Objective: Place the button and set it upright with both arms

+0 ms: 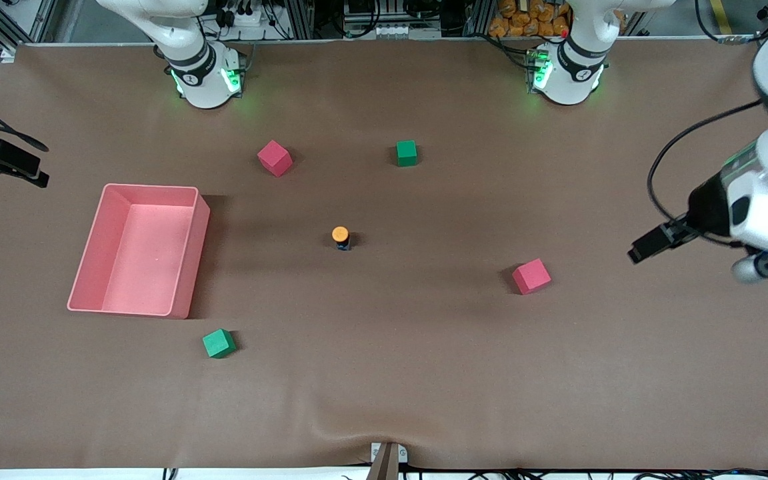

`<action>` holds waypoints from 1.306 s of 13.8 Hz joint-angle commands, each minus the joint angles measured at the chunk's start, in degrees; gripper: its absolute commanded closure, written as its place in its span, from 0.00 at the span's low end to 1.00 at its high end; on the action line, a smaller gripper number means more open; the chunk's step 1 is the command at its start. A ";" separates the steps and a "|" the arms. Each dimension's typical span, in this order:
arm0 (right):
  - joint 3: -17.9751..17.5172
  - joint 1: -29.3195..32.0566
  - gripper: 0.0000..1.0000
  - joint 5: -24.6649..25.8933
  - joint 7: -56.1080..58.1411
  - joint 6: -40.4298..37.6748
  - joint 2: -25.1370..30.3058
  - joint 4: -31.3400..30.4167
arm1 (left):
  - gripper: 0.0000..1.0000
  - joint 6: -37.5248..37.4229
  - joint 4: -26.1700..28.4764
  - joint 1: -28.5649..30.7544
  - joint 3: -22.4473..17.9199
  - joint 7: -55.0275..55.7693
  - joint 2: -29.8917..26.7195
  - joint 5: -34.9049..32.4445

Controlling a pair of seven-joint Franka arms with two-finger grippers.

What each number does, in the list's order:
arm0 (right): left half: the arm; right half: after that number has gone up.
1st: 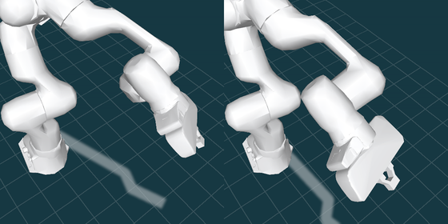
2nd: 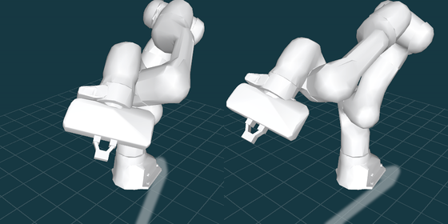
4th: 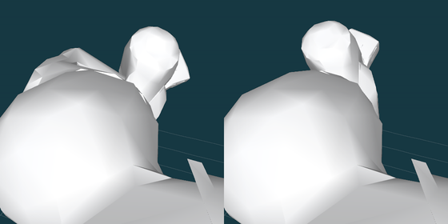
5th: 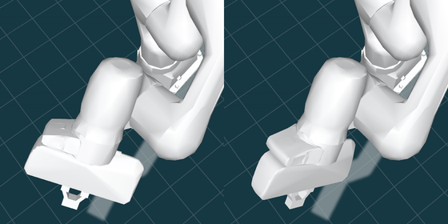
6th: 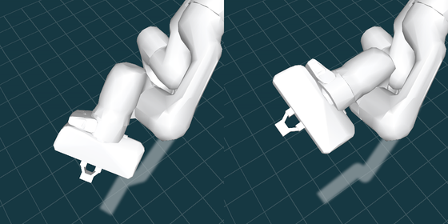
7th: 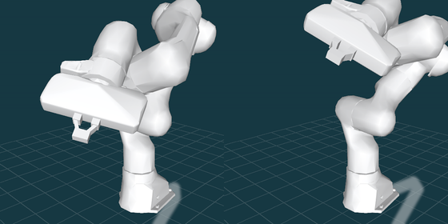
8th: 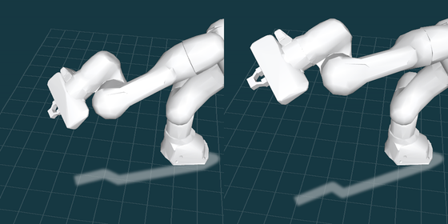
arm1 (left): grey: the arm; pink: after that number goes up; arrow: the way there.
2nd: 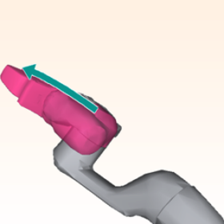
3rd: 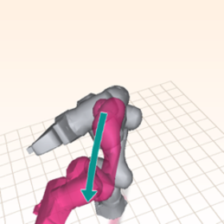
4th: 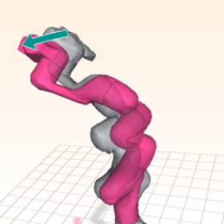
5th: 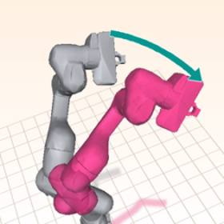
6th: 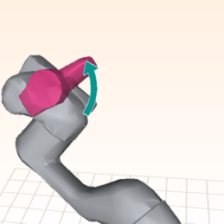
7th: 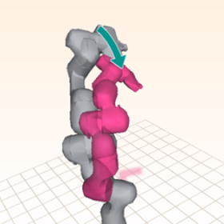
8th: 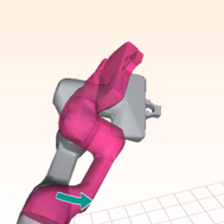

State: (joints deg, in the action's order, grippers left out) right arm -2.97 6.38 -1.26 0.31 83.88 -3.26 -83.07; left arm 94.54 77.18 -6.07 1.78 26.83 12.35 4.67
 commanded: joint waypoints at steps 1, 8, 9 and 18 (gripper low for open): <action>-0.10 -0.05 0.00 0.47 -1.36 -0.82 0.36 0.28 | 0.00 -2.68 3.93 4.04 0.42 -9.74 -5.48 -0.89; -0.37 -0.31 0.00 0.64 -0.93 -0.30 0.27 0.46 | 0.00 -5.24 12.55 5.28 0.06 -13.38 -14.63 -3.61; -0.45 -0.40 0.00 0.64 -0.93 -0.21 0.27 0.46 | 0.00 -6.11 12.65 5.02 0.07 -13.64 -14.98 -3.88; -0.72 -0.40 0.00 0.29 0.03 0.14 0.10 0.46 | 0.00 -9.55 11.51 2.82 -0.28 -17.07 -16.92 -4.40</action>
State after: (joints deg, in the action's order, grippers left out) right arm -3.41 6.23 -1.28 0.19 84.21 -3.26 -83.07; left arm 85.32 88.46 -3.06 1.73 11.09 -3.75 1.83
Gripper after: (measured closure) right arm 0.000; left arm 0.000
